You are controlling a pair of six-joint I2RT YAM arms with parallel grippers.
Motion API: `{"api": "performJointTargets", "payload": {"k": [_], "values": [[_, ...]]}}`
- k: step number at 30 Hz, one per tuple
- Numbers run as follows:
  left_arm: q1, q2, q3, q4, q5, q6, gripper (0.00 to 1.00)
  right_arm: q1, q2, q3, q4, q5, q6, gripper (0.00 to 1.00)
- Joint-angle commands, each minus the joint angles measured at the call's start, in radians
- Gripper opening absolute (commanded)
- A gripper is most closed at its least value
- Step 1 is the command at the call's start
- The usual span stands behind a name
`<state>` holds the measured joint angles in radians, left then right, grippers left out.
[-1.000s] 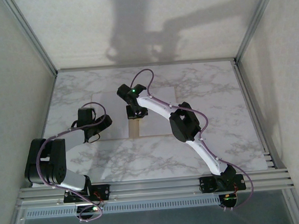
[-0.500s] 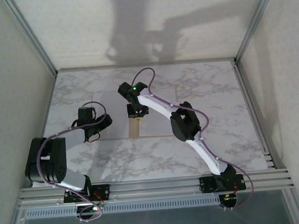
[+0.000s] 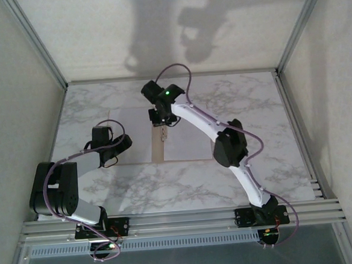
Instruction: Put the files into the folder
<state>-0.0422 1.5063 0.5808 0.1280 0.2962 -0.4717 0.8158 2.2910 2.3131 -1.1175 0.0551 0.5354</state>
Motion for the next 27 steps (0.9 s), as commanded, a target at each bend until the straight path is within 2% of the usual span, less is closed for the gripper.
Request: {"api": "performJointTargets", "payload": {"k": [1, 9, 15, 19, 24, 27], "values": [[-0.001, 0.029, -0.036, -0.084, 0.024, -0.035, 0.75, -0.007, -0.157, -0.097, 0.084, 0.037, -0.065, 0.29], [-0.038, 0.038, -0.048, -0.049, 0.041, -0.058, 0.75, -0.023, -0.474, -0.504, 0.355, 0.119, -0.153, 0.38], [-0.077, 0.034, -0.033, -0.045, 0.023, -0.061, 0.75, -0.057, -0.719, -0.911, 0.632, 0.142, -0.191, 0.42], [-0.112, 0.029, -0.015, -0.04, 0.012, -0.078, 0.75, -0.065, -0.856, -1.147, 0.78, 0.191, -0.187, 0.49], [-0.155, 0.02, 0.029, -0.071, -0.039, -0.094, 0.76, -0.105, -0.965, -1.354, 0.916, 0.26, -0.184, 0.59], [-0.172, 0.003, 0.051, -0.088, -0.073, -0.109, 0.79, -0.141, -0.998, -1.42, 0.941, 0.28, -0.141, 0.64]]}}
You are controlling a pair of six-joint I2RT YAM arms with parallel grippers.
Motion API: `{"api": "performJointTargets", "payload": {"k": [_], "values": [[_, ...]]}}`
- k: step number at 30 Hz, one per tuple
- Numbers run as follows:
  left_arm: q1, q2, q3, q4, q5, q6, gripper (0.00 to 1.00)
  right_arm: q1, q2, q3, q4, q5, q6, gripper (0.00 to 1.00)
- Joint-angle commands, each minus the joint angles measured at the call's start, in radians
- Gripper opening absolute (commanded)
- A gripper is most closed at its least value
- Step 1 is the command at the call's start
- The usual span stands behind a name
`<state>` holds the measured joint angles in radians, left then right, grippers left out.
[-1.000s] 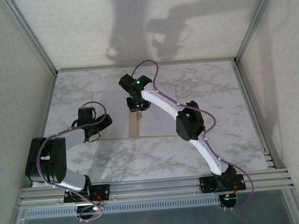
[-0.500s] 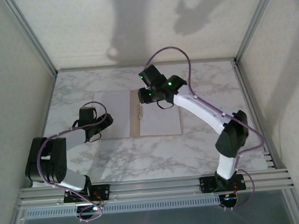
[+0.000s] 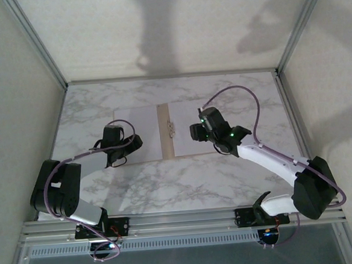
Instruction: Put the files into the folder
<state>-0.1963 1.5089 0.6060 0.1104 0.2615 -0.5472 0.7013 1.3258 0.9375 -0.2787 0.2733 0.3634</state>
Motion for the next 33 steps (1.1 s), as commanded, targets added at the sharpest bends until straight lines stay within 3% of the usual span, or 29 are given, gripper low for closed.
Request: {"api": "performJointTargets", "payload": {"k": [1, 7, 12, 18, 27, 33], "values": [[-0.023, -0.009, 0.03, -0.072, -0.048, -0.041, 0.8, -0.046, -0.039, -0.058, 0.107, 0.054, 0.049, 0.65], [-0.033, -0.096, 0.018, -0.069, -0.084, -0.082, 0.89, -0.153, -0.057, -0.124, 0.141, 0.01, 0.134, 0.7], [-0.033, -0.21, -0.05, -0.035, -0.123, -0.138, 0.99, -0.165, -0.109, -0.157, 0.149, 0.02, 0.138, 0.77], [-0.031, -0.389, -0.149, -0.046, -0.225, -0.185, 1.0, -0.166, -0.103, -0.155, 0.148, 0.004, 0.147, 0.8], [-0.016, -0.777, -0.324, -0.124, -0.398, -0.281, 1.0, -0.166, -0.085, -0.158, 0.159, -0.015, 0.157, 0.8], [0.006, -0.92, -0.411, -0.192, -0.367, -0.361, 1.0, -0.166, -0.061, -0.149, 0.156, -0.023, 0.161, 0.8]]}}
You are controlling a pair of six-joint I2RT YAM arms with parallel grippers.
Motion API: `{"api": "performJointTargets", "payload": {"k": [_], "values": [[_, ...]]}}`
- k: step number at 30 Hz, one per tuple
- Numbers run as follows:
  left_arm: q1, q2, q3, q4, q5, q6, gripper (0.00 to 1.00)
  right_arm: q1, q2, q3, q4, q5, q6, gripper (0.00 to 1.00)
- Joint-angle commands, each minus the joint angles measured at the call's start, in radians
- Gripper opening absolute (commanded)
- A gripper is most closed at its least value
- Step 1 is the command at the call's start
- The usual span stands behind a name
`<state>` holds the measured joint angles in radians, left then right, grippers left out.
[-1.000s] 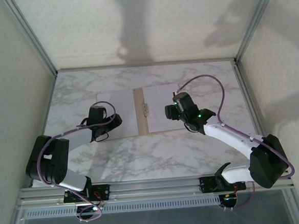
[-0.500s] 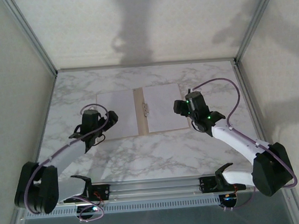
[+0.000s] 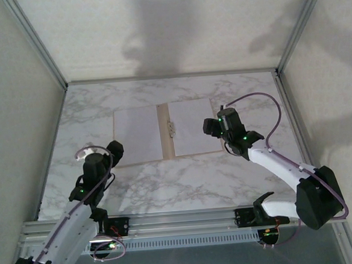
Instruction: Put the files into the folder
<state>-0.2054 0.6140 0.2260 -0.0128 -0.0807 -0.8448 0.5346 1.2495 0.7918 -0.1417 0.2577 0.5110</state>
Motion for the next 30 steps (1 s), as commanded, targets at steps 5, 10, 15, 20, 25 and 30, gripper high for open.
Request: {"api": "performJointTargets", "payload": {"k": [5, 10, 15, 20, 25, 30], "values": [[0.028, 0.027, -0.045, -0.066, 0.067, -0.058, 1.0, 0.001, 0.032, 0.006, 0.012, -0.009, 0.015, 0.8], [0.037, 0.145, -0.043, -0.008, 0.127, -0.046, 0.99, 0.001, 0.055, 0.02, -0.002, -0.01, 0.019, 0.8], [0.041, 0.245, -0.037, 0.081, 0.186, -0.052, 1.0, 0.002, 0.079, 0.04, -0.023, -0.009, 0.017, 0.8], [0.044, 0.278, -0.03, 0.101, 0.212, -0.039, 1.0, 0.001, 0.099, 0.054, -0.037, -0.01, 0.017, 0.81], [0.049, 0.289, -0.051, 0.154, 0.232, -0.057, 1.0, 0.001, 0.118, 0.068, -0.049, -0.021, 0.023, 0.81], [0.055, 0.323, -0.062, 0.208, 0.27, -0.08, 1.0, 0.001, 0.125, 0.074, -0.056, -0.018, 0.023, 0.81]]}}
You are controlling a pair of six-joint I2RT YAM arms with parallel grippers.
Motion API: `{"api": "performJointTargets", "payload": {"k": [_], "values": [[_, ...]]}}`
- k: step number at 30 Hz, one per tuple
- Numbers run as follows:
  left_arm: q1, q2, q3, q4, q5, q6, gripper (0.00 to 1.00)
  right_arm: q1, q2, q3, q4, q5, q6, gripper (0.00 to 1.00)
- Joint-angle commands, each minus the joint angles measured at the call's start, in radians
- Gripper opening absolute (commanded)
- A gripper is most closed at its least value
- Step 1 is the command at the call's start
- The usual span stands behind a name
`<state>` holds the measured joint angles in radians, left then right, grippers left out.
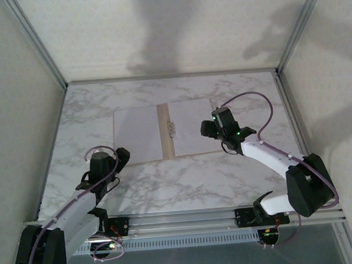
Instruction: Put the files into the folder
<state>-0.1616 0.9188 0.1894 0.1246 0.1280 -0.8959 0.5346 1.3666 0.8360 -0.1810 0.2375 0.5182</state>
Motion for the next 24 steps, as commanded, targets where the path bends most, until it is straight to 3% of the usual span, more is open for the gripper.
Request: {"api": "performJointTargets", "payload": {"k": [1, 18, 24], "values": [[0.012, 0.028, -0.026, 0.078, 0.069, -0.032, 0.99, 0.001, 0.009, 0.031, -0.018, 0.002, 0.017, 0.81], [0.083, 0.056, -0.035, 0.096, 0.145, -0.083, 1.0, 0.001, 0.025, 0.048, -0.04, 0.006, 0.014, 0.81], [0.113, 0.067, -0.064, 0.185, 0.207, -0.092, 0.91, 0.001, 0.025, 0.05, -0.045, 0.011, 0.016, 0.81]]}}
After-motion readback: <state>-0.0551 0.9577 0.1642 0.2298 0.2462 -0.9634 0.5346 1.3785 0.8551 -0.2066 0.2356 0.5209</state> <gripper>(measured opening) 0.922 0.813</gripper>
